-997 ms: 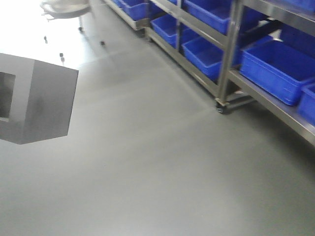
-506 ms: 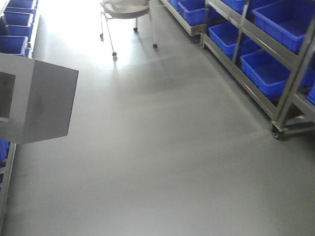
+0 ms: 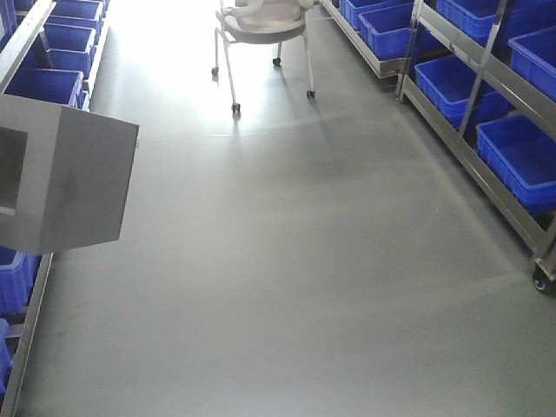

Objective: Sort gray base to blue bin
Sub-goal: 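Drive down the aisle between the blue bin shelves toward the bin rack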

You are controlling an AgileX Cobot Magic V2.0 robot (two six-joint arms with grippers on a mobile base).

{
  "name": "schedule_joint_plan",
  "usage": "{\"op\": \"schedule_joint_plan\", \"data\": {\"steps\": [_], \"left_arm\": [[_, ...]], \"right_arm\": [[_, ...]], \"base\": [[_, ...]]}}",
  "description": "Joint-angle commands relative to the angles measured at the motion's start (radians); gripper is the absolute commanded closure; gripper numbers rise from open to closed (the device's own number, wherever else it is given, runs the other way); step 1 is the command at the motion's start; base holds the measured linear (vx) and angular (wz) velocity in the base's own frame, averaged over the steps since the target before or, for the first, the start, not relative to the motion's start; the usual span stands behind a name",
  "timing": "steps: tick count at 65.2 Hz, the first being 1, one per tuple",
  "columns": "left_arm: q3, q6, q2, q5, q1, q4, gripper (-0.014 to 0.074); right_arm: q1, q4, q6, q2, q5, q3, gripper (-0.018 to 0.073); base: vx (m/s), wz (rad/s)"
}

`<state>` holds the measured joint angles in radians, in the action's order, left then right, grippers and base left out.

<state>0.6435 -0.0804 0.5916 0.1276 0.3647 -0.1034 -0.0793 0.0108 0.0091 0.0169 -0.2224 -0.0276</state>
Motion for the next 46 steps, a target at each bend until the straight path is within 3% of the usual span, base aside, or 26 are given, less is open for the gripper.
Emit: {"op": "schedule_joint_plan", "data": {"steps": [1, 46], "left_arm": [[0.033, -0.007, 0.001, -0.111, 0.001, -0.012, 0.0603], [0.033, -0.007, 0.001, -0.111, 0.001, -0.012, 0.0603]], "right_arm": [[-0.002, -0.005, -0.009, -0.003, 0.075, -0.001, 0.0564], [-0.002, -0.005, -0.009, -0.003, 0.075, -0.001, 0.0564]], "base": [[0.35, 0.06], [0.39, 0.05]]}}
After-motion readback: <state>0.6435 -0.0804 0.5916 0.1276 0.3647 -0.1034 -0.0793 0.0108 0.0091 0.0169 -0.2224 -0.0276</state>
